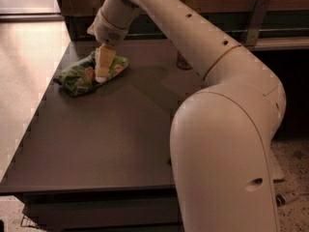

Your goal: Pick green rice chip bag

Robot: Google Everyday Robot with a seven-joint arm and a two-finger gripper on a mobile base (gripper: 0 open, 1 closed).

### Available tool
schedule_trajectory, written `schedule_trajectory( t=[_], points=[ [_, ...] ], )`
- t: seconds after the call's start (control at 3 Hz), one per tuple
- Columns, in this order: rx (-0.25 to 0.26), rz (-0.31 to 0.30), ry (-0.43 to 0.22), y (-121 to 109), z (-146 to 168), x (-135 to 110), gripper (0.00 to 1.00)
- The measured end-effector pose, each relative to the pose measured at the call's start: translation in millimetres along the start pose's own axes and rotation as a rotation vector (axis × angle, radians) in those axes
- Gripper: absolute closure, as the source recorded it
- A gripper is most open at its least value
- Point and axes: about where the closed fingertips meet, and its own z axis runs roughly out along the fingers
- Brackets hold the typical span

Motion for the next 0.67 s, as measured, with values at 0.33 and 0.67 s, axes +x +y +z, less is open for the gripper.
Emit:
schedule_trajectory(
  t=[0.33, 0.67],
  points=[
    [-0.028, -0.026, -0.028, 7, 28, -21, 0.0],
    [-0.046, -0.031, -0.039, 18, 51, -28, 0.0]
  ],
)
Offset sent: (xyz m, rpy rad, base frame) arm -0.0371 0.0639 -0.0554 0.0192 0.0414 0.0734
